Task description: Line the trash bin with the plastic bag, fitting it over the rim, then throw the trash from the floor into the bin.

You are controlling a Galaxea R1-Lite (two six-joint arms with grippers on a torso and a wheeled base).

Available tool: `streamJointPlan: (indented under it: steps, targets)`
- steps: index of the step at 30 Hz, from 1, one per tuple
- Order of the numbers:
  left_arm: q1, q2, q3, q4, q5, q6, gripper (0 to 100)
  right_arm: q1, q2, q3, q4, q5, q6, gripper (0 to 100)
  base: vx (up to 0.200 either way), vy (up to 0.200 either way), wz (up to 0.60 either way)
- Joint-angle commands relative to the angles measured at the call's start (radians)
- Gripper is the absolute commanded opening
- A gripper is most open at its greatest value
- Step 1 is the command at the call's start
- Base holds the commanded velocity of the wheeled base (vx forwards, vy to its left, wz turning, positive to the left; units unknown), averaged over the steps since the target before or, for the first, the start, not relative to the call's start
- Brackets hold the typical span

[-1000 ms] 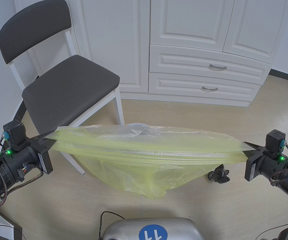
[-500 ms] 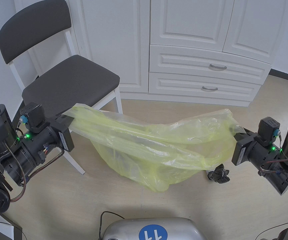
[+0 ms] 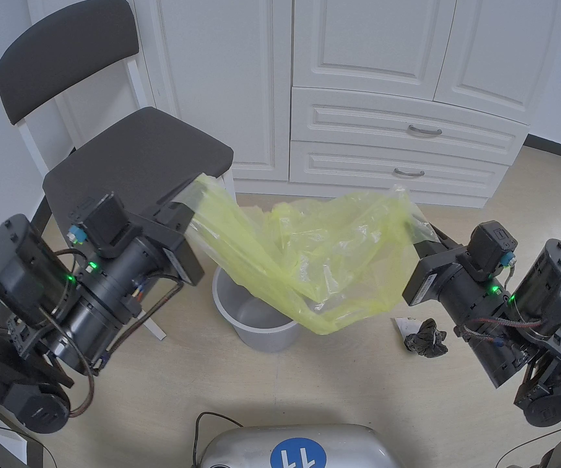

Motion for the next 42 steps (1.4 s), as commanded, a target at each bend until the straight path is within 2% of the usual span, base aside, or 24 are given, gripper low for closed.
streamJointPlan:
  steps: [1, 8, 14, 21, 31, 39, 42]
  targets:
    - [-0.053, 0.144, -0.053, -0.046, 0.047, -0.009, 0, 0.046, 0.116, 0.005, -0.092, 0.031, -0.001, 0, 0.0, 0.0, 0.0]
    - [-0.076, 0.181, -0.1, -0.046, 0.077, -0.058, 0, 0.062, 0.204, -0.001, -0.114, 0.06, 0.009, 0, 0.0, 0.0, 0.0]
    - [-0.061, 0.238, -0.132, -0.046, 0.078, -0.109, 0, 0.082, 0.285, -0.041, -0.114, 0.063, 0.099, 0, 0.0, 0.0, 0.0]
    - [-0.059, 0.251, -0.137, -0.046, 0.078, -0.11, 0, 0.08, 0.34, -0.087, -0.114, 0.063, 0.173, 0, 0.0, 0.0, 0.0]
    - [-0.01, 0.331, -0.188, -0.046, 0.078, -0.142, 0, 0.023, 0.521, -0.262, -0.114, 0.061, 0.355, 0, 0.0, 0.0, 0.0]
    - [-0.003, 0.408, -0.232, -0.046, 0.08, -0.158, 0, -0.007, 0.593, -0.313, -0.114, 0.061, 0.392, 0, 0.0, 0.0, 0.0]
    - [-0.004, 0.445, -0.266, -0.048, 0.103, -0.164, 0, -0.024, 0.619, -0.333, -0.114, 0.061, 0.392, 0, 0.0, 0.0, 0.0]
